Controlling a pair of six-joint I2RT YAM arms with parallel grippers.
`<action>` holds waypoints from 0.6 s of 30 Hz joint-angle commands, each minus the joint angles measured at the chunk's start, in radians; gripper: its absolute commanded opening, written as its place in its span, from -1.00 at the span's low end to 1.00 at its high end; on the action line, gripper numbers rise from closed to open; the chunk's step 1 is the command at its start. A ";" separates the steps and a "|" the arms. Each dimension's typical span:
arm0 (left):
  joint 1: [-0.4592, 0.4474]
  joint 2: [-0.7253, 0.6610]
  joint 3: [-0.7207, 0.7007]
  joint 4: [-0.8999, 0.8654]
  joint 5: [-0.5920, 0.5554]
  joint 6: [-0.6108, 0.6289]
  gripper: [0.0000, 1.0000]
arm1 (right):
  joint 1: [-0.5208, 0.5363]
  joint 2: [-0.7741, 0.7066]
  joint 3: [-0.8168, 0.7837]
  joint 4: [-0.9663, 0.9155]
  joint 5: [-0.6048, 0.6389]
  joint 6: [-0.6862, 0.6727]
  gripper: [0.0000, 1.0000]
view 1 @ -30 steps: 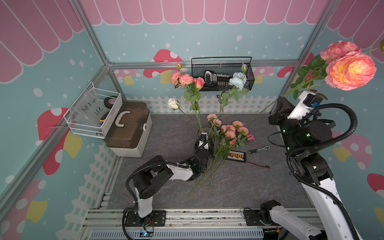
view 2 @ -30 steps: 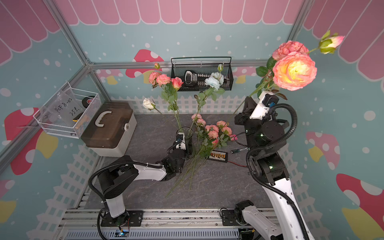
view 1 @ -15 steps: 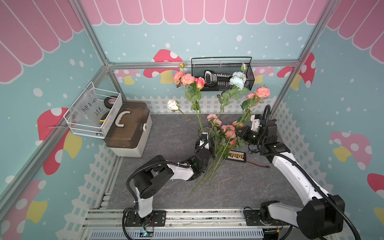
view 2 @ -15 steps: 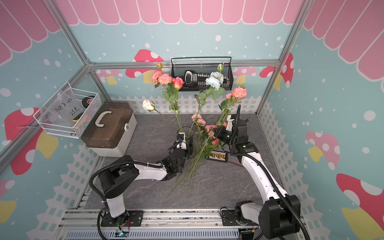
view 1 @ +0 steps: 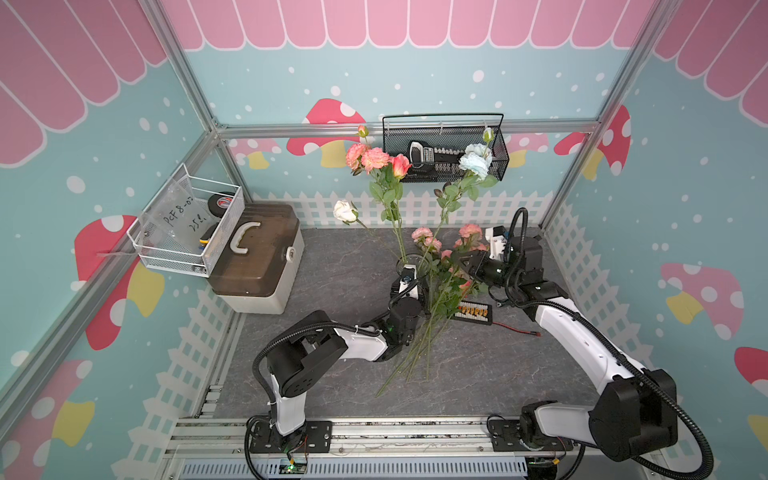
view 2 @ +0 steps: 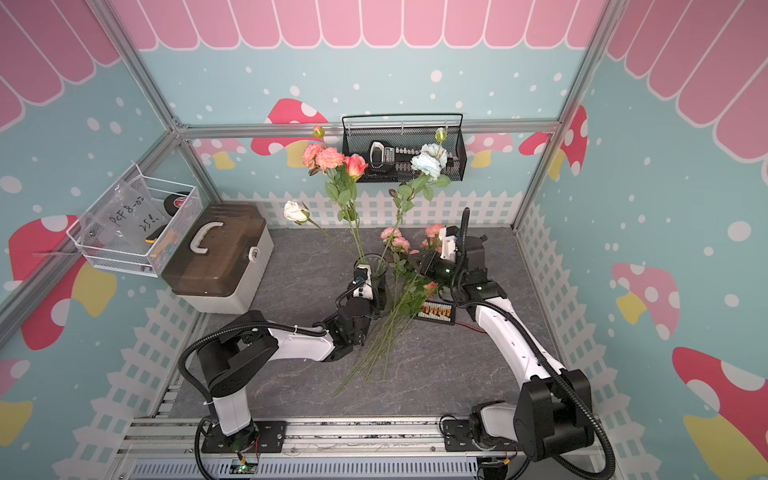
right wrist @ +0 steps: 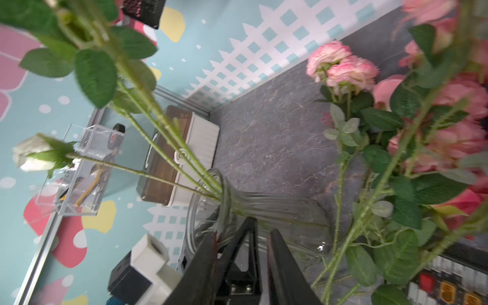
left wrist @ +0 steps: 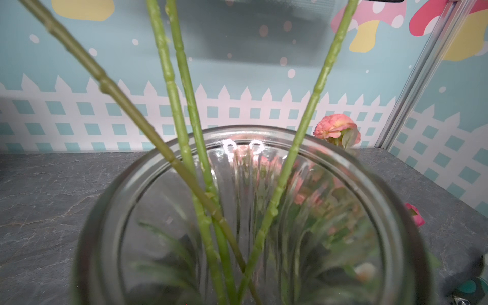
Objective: Pick out pink flowers from the vase
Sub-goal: Place the flower at the center of the board, then pick up the flower from the vase.
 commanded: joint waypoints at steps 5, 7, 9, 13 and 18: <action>-0.018 0.048 -0.043 -0.138 0.042 -0.054 -1.00 | 0.158 0.076 0.195 0.040 -0.044 -0.202 -0.36; -0.021 0.048 -0.046 -0.135 0.042 -0.048 -1.00 | 0.180 0.133 0.253 0.039 -0.038 -0.216 -0.35; -0.022 0.048 -0.050 -0.130 0.042 -0.047 -1.00 | 0.190 0.200 0.312 0.037 -0.006 -0.215 -0.35; -0.027 0.047 -0.054 -0.124 0.041 -0.046 -1.00 | 0.193 0.341 0.438 0.029 0.035 -0.213 -0.39; -0.027 0.044 -0.058 -0.116 0.038 -0.042 -1.00 | 0.196 0.483 0.594 0.004 0.077 -0.243 -0.47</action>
